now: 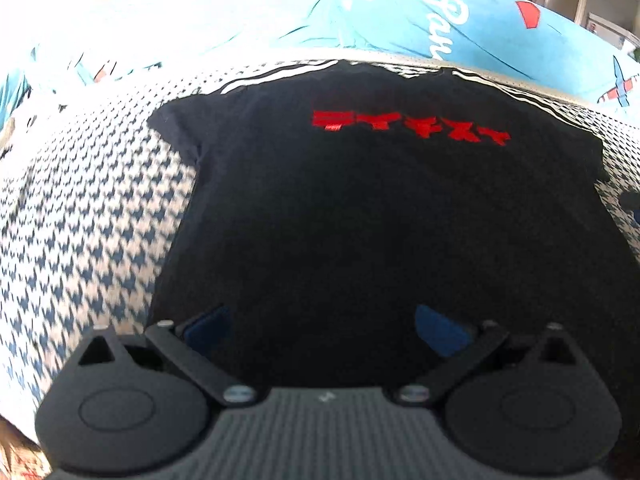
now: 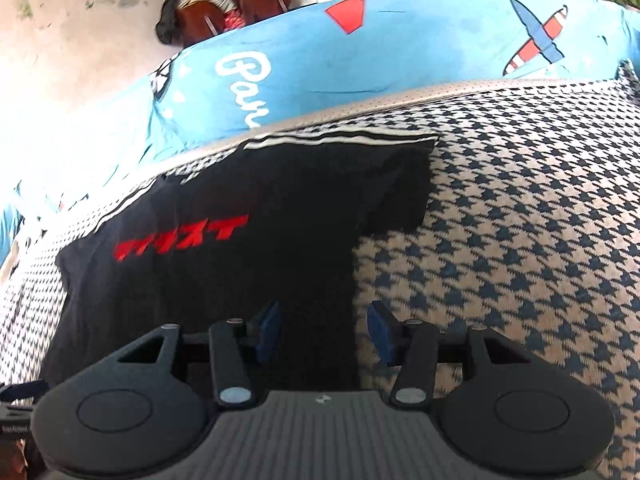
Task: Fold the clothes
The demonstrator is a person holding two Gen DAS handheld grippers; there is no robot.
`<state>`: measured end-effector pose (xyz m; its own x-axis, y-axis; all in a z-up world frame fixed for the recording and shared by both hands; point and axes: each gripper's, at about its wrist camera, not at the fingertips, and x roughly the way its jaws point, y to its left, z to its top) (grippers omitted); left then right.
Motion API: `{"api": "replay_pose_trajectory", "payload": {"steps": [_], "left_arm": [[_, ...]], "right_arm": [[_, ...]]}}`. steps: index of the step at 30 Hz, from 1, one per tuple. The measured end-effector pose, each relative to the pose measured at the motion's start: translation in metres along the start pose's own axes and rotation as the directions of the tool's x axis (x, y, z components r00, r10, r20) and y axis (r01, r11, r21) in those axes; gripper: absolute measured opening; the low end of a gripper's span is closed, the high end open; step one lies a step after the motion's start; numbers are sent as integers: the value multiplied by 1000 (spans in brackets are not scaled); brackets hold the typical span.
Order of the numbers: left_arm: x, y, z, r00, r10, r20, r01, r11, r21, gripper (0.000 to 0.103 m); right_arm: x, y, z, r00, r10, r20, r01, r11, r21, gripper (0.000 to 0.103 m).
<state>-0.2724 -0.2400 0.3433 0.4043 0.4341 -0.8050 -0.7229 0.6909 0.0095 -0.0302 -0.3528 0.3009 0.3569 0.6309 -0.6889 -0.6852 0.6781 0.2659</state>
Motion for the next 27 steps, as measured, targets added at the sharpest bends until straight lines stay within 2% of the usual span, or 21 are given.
{"api": "replay_pose_trajectory", "payload": {"steps": [3, 5, 15, 27], "left_arm": [[3, 0, 9, 1000, -15, 10, 15, 1000, 9, 103], [6, 0, 16, 1000, -26, 12, 26, 1000, 10, 103], [25, 3, 45, 998, -66, -1, 66, 997, -31, 103], [45, -3, 67, 996, -88, -17, 88, 996, -21, 103]], "right_arm": [[3, -6, 9, 999, -15, 34, 14, 1000, 28, 60], [6, -12, 17, 998, -23, 57, 19, 998, 56, 63], [31, -32, 44, 993, -75, 92, 62, 988, 140, 68], [65, -50, 69, 987, -103, 120, 79, 979, 187, 69]]}}
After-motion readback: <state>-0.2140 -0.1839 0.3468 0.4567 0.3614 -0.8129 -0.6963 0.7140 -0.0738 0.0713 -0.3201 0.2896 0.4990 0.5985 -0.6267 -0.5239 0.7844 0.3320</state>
